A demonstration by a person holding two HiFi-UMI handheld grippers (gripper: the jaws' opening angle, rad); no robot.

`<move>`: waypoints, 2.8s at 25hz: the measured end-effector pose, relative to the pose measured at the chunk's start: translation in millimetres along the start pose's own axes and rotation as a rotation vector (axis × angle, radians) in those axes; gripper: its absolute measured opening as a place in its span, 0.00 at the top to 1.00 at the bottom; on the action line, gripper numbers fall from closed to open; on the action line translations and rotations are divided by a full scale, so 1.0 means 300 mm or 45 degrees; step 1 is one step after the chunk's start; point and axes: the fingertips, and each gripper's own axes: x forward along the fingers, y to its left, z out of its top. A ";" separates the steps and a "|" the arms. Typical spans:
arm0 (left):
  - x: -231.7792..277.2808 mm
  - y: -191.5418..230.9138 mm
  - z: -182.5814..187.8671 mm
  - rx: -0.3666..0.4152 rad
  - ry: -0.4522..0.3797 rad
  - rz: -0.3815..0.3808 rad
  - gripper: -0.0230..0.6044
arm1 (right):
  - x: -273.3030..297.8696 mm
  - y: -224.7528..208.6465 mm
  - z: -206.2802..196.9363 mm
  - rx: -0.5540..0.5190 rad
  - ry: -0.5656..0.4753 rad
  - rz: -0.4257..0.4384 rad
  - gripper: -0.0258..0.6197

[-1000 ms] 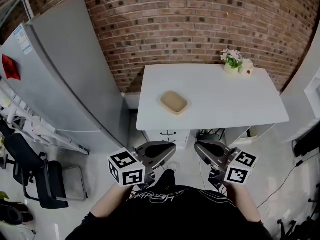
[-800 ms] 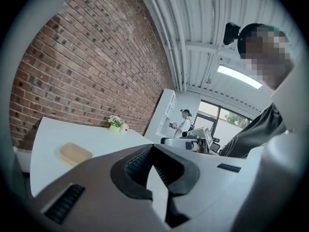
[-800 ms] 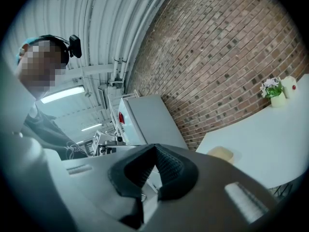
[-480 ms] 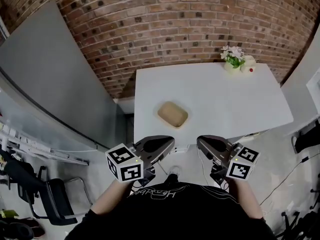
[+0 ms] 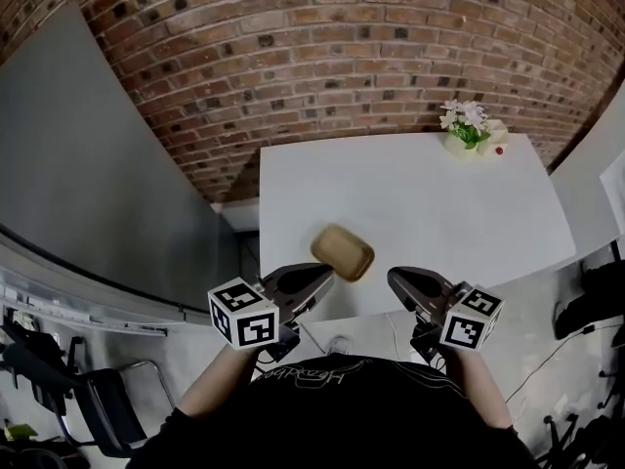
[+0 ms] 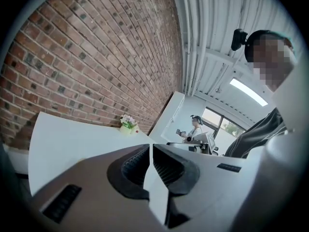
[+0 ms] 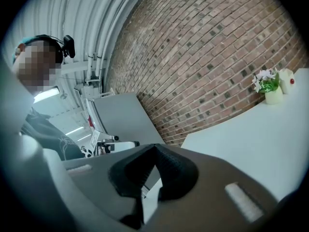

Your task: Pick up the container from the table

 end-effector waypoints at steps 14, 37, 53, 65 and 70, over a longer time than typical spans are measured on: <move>0.046 0.355 -0.062 -0.216 0.108 0.119 0.94 | 0.090 -0.296 -0.068 0.149 0.048 -0.157 0.95; 0.077 0.743 -0.379 -0.631 0.362 0.325 0.74 | 0.154 -0.628 -0.398 0.415 0.326 -0.363 0.79; 0.124 0.808 -0.469 -0.771 0.430 0.391 0.73 | 0.215 -0.703 -0.514 0.664 0.384 -0.373 0.79; 0.136 0.817 -0.486 -0.866 0.415 0.396 0.74 | 0.232 -0.708 -0.517 0.748 0.365 -0.351 0.80; 0.143 0.810 -0.472 -0.890 0.398 0.381 0.81 | 0.233 -0.706 -0.513 0.768 0.354 -0.343 0.80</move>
